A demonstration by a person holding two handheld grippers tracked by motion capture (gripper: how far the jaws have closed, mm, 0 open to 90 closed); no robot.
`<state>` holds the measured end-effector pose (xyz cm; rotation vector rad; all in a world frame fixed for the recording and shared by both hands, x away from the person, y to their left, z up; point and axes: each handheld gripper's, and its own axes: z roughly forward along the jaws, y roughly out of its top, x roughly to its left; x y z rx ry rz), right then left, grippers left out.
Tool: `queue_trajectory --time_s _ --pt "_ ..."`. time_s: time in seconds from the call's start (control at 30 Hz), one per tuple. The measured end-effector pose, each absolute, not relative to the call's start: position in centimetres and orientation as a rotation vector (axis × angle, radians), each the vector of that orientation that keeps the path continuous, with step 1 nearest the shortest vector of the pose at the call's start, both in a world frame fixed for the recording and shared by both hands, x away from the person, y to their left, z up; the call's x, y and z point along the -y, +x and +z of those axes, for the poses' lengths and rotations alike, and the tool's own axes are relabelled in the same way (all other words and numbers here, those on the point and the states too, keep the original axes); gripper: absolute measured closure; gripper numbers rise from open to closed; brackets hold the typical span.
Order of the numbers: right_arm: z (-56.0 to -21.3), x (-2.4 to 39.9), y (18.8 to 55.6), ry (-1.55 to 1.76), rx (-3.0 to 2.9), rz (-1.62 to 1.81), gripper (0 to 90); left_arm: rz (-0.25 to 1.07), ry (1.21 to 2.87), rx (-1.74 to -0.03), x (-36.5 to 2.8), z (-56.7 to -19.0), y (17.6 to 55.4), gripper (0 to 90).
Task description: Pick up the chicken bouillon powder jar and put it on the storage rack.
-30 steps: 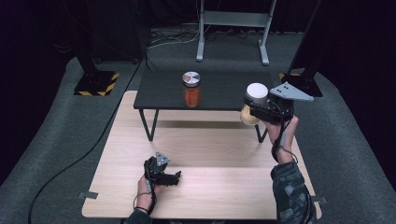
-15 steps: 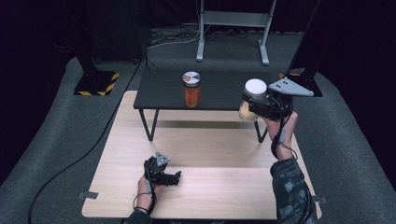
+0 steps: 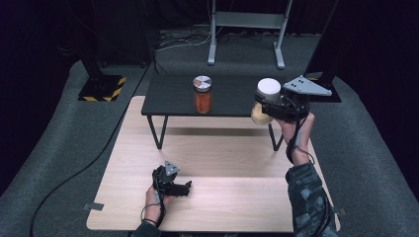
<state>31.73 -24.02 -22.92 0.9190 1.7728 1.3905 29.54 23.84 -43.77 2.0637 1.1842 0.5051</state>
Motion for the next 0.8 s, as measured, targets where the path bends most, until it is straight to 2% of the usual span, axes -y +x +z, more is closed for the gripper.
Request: queue_trajectory --time_s 0.8 --pt "-21.5 22.8 33.8 0.91 -1.8 1.412 32.9 0.505 2.064 -1.184 -23.8 -43.8 29.5 4.2"
